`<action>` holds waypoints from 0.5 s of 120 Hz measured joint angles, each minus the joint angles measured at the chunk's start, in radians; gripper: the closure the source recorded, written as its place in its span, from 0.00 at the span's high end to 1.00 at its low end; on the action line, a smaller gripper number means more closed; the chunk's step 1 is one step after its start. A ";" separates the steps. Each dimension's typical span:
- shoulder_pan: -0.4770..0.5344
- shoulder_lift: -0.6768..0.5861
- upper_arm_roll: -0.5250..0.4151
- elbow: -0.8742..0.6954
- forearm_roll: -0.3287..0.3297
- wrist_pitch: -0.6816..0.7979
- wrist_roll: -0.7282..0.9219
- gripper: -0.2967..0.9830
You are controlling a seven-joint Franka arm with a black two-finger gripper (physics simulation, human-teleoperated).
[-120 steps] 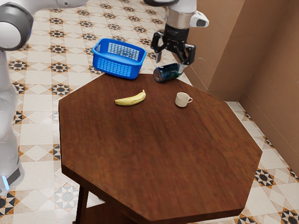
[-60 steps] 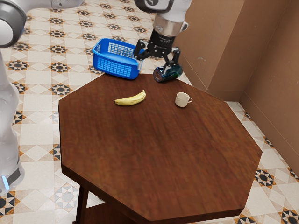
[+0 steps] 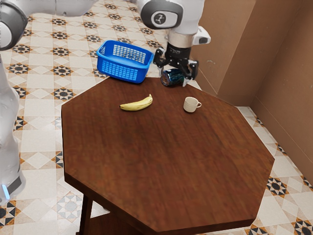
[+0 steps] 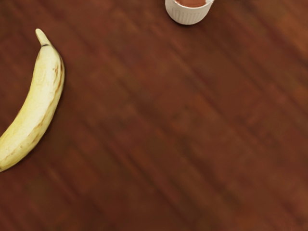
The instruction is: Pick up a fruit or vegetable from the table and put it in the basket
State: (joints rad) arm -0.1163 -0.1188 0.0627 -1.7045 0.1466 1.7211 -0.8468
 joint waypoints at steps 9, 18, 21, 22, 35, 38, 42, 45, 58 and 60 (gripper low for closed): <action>0.012 -0.003 0.002 0.000 0.020 0.018 0.131 0.77; 0.028 -0.016 0.005 -0.026 0.028 0.033 0.255 0.77; 0.035 -0.035 0.005 -0.053 0.030 0.041 0.293 0.77; 0.037 -0.044 0.005 -0.066 0.031 0.045 0.305 0.77; 0.089 -0.180 0.004 -0.258 0.021 0.109 0.452 0.77; 0.099 -0.199 0.004 -0.287 0.015 0.123 0.482 0.77; 0.109 -0.211 0.004 -0.310 0.007 0.140 0.520 0.77; 0.114 -0.216 0.003 -0.321 0.001 0.152 0.547 0.77; 0.169 -0.223 0.003 -0.367 -0.047 0.189 0.652 0.77; 0.181 -0.224 0.003 -0.375 -0.055 0.194 0.666 0.77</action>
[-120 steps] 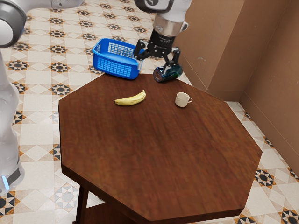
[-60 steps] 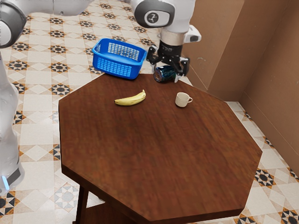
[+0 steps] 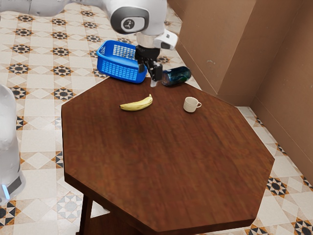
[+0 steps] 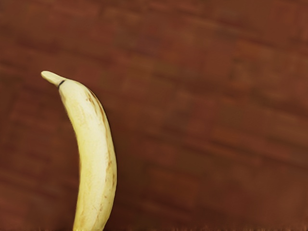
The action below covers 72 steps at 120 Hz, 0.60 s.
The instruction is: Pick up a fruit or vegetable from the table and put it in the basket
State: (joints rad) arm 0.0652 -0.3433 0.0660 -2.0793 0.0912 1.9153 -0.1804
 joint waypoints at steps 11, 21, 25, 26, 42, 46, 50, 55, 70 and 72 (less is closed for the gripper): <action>0.040 0.000 0.000 -0.026 -0.045 0.021 0.072 0.77; 0.048 -0.001 0.000 -0.038 -0.072 0.030 0.104 0.77; 0.049 -0.003 0.000 -0.046 -0.079 0.031 0.105 0.77; 0.049 -0.003 0.000 -0.048 -0.081 0.032 0.104 0.77; 0.078 -0.018 0.003 -0.092 -0.095 0.035 0.089 0.77; 0.083 -0.020 0.007 -0.097 -0.096 0.036 0.086 0.77; 0.092 -0.022 0.010 -0.101 -0.098 0.036 0.083 0.77; 0.114 -0.023 0.014 -0.107 -0.099 0.036 0.079 0.77; 0.200 -0.018 0.017 -0.110 -0.101 0.037 0.071 0.77; 0.209 -0.016 0.017 -0.110 -0.101 0.037 0.071 0.77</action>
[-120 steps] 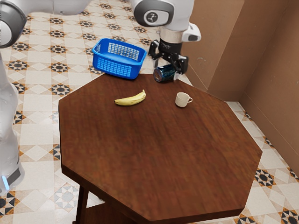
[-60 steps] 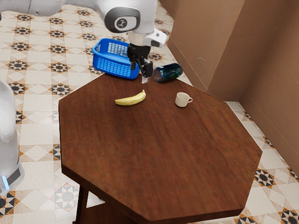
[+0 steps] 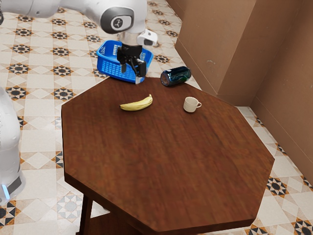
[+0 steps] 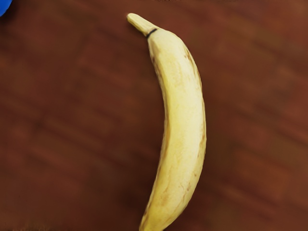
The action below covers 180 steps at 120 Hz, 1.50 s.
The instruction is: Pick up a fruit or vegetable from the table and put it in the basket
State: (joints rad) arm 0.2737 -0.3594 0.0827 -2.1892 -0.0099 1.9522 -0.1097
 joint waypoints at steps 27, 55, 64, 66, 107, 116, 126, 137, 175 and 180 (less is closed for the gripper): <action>0.071 0.030 -0.001 0.006 -0.001 0.001 -0.005 0.77; 0.050 0.143 -0.037 0.093 -0.033 0.017 -0.007 0.77; 0.049 0.174 -0.039 0.101 -0.050 0.031 -0.008 0.77; 0.049 0.180 -0.038 0.102 -0.053 0.034 -0.008 0.77; 0.025 0.251 -0.032 0.073 -0.141 0.098 -0.014 0.77; 0.013 0.250 -0.032 0.043 -0.150 0.115 -0.018 0.77; 0.013 0.250 -0.032 0.028 -0.155 0.132 -0.022 0.77; 0.019 0.250 -0.031 0.025 -0.152 0.144 -0.024 0.77; 0.031 0.282 -0.021 0.027 -0.149 0.163 -0.027 0.77; 0.030 0.291 -0.020 0.027 -0.149 0.165 -0.027 0.77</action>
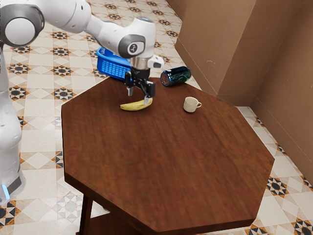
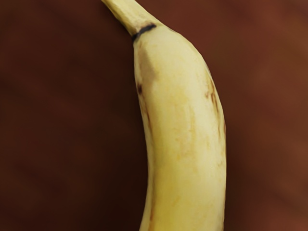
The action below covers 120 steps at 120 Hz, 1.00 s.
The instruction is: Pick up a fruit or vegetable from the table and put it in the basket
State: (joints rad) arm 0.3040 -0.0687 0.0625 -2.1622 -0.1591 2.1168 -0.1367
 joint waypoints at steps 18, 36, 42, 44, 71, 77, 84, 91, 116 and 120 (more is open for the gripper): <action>-0.001 0.017 0.000 0.004 0.000 0.006 -0.001 0.77; -0.002 0.029 0.000 0.006 0.002 0.017 0.000 0.75; -0.003 0.031 0.000 0.006 0.003 0.021 0.000 0.71; -0.004 0.031 0.000 0.007 0.003 0.023 0.001 0.69; -0.010 0.032 0.000 0.004 0.002 0.042 0.004 0.53; -0.011 0.032 0.000 0.004 0.001 0.045 0.004 0.51; -0.012 0.032 0.000 0.004 0.001 0.048 0.004 0.50; -0.012 0.032 0.000 0.004 0.000 0.050 0.005 0.50; -0.011 0.038 0.000 0.001 -0.010 0.055 0.005 0.56; -0.010 0.043 0.000 0.001 -0.011 0.057 0.006 0.57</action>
State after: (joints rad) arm 0.2937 -0.0261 0.0629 -2.1613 -0.1697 2.1735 -0.1312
